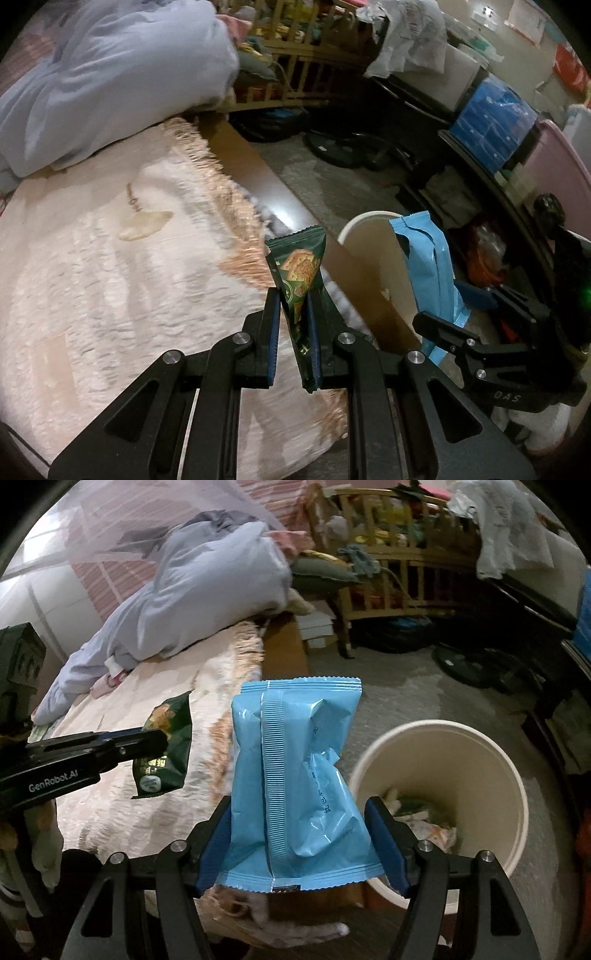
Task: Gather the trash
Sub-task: 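Carry the green snack packet and blue packet over the white bucket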
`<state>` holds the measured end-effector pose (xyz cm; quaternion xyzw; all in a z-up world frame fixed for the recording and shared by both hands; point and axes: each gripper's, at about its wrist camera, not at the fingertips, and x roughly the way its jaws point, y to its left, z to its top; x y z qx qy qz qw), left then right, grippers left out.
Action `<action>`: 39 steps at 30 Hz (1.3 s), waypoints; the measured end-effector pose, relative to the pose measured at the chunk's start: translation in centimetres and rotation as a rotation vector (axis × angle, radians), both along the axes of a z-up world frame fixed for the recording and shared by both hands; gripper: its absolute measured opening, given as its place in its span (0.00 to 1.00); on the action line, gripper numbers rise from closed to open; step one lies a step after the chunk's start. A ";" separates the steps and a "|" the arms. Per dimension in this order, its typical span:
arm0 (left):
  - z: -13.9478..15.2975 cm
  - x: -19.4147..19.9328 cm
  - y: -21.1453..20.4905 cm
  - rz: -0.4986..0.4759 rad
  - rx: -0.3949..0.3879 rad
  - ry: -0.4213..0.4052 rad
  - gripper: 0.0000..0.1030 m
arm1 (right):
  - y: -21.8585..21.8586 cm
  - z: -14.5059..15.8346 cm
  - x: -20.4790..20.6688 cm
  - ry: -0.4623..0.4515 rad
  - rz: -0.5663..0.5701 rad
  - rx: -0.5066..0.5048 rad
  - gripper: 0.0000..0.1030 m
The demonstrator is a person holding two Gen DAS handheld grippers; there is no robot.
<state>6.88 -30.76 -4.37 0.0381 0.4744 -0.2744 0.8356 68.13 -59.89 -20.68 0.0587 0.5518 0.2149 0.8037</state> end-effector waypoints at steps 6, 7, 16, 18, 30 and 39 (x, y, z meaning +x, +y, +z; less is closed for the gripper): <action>-0.2 -0.5 -2.5 -0.035 0.012 -0.003 0.11 | -3.0 -0.6 -0.3 0.014 -0.056 -0.006 0.67; -0.3 -0.5 -2.9 -0.039 0.014 -0.003 0.11 | -3.5 -0.7 -0.3 0.015 -0.064 -0.006 0.67; -0.8 -0.7 -5.8 -0.065 0.014 0.009 0.11 | -6.9 -1.6 -0.4 0.034 -0.134 -0.014 0.67; -1.0 -0.6 -6.4 -0.071 0.010 0.017 0.11 | -7.5 -2.0 -0.5 0.042 -0.146 -0.017 0.67; -2.5 -0.1 -10.6 -0.097 -0.025 0.074 0.11 | -10.4 -4.3 -0.2 0.083 -0.222 -0.022 0.68; -3.4 0.5 -12.2 -0.101 -0.014 0.086 0.11 | -11.5 -5.7 0.1 0.104 -0.260 -0.019 0.69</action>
